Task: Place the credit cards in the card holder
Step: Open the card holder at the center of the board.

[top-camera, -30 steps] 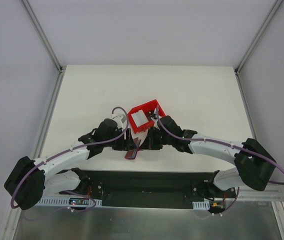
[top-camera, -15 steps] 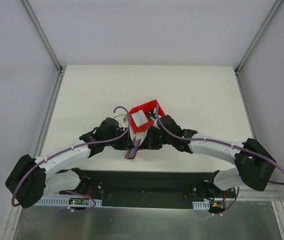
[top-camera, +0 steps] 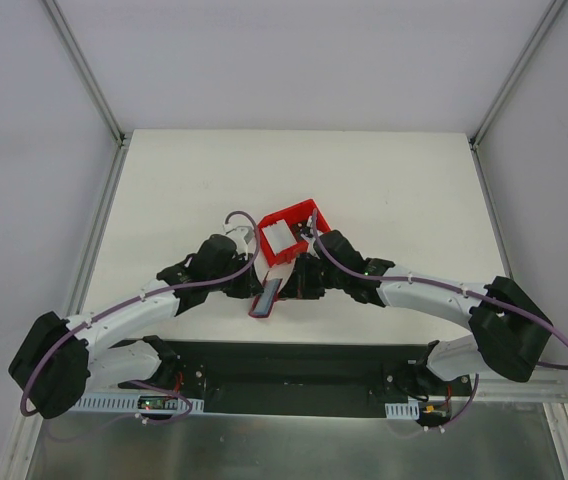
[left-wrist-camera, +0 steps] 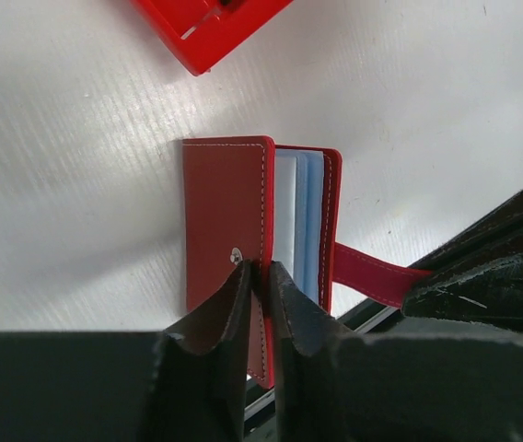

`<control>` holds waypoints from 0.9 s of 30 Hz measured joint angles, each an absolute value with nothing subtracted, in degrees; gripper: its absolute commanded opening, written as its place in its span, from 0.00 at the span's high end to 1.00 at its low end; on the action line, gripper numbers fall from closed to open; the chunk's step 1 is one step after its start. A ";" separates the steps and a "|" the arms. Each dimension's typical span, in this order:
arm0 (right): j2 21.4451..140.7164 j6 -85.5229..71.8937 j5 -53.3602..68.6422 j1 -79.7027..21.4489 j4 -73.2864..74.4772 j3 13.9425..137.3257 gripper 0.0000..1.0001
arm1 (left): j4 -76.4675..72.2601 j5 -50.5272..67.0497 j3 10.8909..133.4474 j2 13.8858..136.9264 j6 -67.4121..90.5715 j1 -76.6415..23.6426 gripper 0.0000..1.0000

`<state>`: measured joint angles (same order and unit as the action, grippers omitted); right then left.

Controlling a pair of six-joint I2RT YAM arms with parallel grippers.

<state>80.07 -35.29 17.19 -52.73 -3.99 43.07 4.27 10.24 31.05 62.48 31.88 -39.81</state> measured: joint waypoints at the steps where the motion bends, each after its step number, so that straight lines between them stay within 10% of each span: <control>1: 80.07 -35.29 17.19 -52.73 -4.01 43.07 0.99 | 4.32 10.04 31.05 62.35 31.86 -39.81 0.95; 27: 79.20 -32.29 16.58 -51.79 -0.21 44.14 1.00 | 6.74 7.20 31.05 60.80 31.94 -39.81 0.86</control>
<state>79.20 -32.29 16.58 -51.79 -0.21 44.14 6.74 7.20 31.05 60.80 31.94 -39.81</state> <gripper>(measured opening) 0.028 0.137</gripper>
